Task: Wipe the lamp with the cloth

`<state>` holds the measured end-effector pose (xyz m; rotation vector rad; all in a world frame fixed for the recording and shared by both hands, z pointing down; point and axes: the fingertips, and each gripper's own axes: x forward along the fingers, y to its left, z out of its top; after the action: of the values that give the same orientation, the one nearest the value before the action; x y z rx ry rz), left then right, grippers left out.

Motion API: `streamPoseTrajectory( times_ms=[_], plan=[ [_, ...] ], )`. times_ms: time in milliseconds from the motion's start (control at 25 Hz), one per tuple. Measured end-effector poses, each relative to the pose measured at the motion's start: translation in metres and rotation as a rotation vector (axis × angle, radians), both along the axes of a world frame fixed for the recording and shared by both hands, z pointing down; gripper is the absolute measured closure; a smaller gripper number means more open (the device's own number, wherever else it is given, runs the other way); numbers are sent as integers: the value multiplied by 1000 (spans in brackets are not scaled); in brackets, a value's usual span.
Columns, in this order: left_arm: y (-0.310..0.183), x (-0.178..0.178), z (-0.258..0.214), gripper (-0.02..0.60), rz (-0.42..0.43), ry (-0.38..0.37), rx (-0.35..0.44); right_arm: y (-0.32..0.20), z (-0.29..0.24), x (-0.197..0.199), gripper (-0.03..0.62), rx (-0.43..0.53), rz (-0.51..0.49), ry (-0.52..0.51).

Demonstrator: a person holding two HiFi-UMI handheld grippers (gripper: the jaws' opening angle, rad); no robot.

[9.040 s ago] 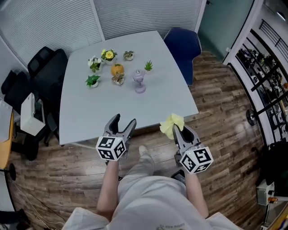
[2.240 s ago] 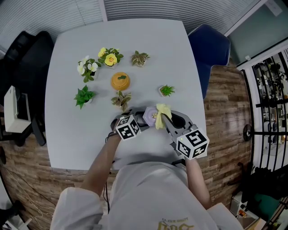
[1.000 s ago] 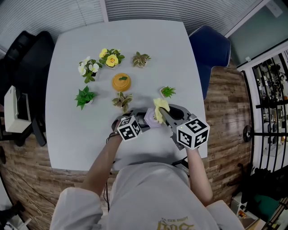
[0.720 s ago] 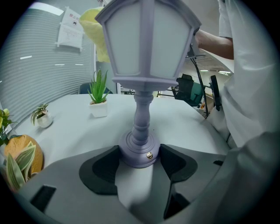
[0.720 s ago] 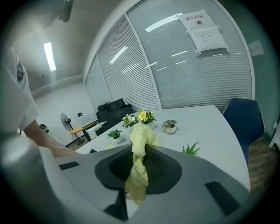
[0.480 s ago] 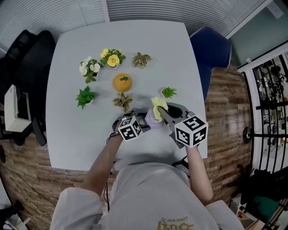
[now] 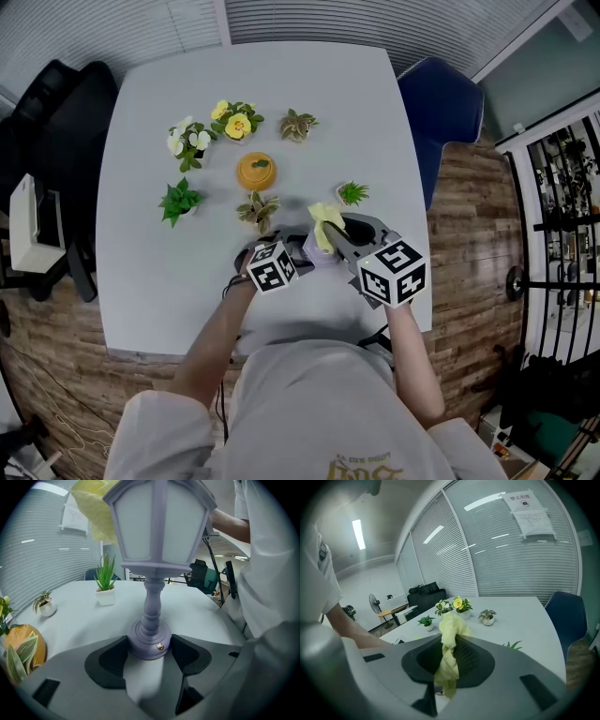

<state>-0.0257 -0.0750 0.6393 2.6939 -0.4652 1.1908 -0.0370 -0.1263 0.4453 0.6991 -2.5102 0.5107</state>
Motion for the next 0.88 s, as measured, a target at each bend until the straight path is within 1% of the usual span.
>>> streamPoseTrajectory(
  times_ms=[320, 720, 880],
  plan=[
    [0, 0, 0, 279, -1, -1, -3, 4, -3, -6, 531, 31, -38, 35],
    [0, 1, 0, 279, -2, 0, -3, 16, -5, -21, 531, 147, -132, 137],
    [0, 0, 0, 279, -1, -1, -4, 21, -4, -25, 531, 179, -160, 163]
  ],
)
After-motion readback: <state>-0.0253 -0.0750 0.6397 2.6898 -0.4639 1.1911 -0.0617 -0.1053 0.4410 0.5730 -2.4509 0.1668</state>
